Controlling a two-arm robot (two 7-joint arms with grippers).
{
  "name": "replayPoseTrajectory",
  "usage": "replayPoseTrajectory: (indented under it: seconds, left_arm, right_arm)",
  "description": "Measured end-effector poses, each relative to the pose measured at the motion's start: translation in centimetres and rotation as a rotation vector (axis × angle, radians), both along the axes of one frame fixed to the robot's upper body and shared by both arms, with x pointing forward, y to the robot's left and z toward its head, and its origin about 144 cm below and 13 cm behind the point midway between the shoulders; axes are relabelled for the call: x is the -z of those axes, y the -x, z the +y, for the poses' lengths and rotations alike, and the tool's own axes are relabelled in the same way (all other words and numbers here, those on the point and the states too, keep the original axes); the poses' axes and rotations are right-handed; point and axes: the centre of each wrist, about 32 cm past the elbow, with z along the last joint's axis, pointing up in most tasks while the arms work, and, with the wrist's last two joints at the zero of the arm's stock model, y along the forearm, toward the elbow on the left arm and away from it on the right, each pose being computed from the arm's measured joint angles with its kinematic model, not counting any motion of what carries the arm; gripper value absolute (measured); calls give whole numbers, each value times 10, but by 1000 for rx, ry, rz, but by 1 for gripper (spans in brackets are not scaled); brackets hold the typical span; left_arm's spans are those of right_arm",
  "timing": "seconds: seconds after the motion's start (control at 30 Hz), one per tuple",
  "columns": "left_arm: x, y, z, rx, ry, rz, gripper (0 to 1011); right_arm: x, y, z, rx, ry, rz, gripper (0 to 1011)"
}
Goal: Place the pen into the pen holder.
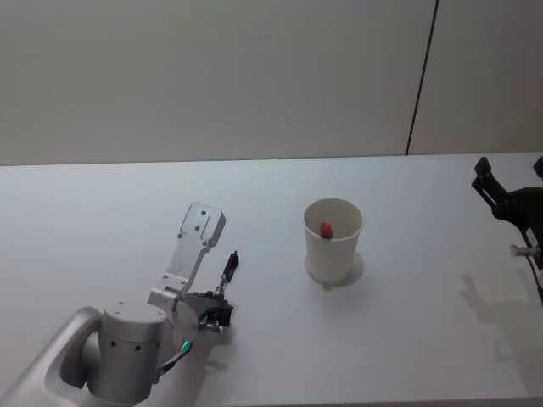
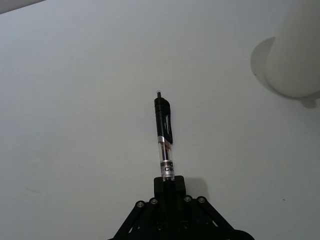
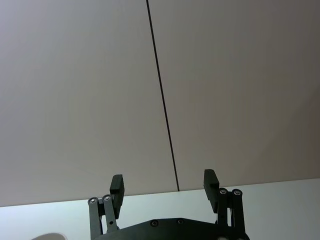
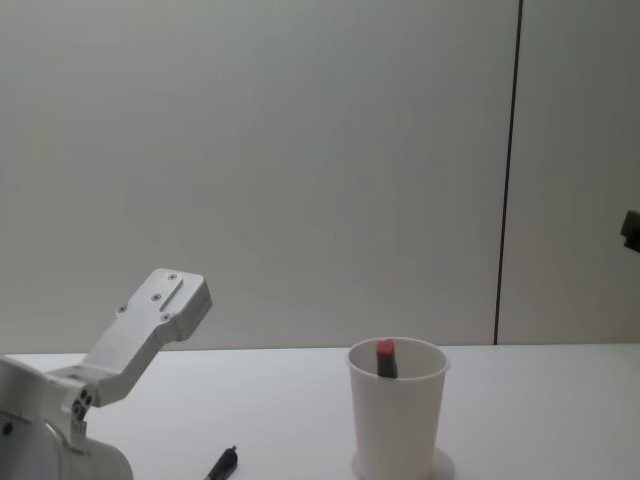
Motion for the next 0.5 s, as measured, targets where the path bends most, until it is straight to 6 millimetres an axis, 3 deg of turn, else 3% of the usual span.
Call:
replayPoseTrajectory:
  seconds: [0.5]
  left_arm:
    - [-1,4,-2,-2,-15,-43,126]
  right_arm:
    - [0,0,0,0,0,0,1001]
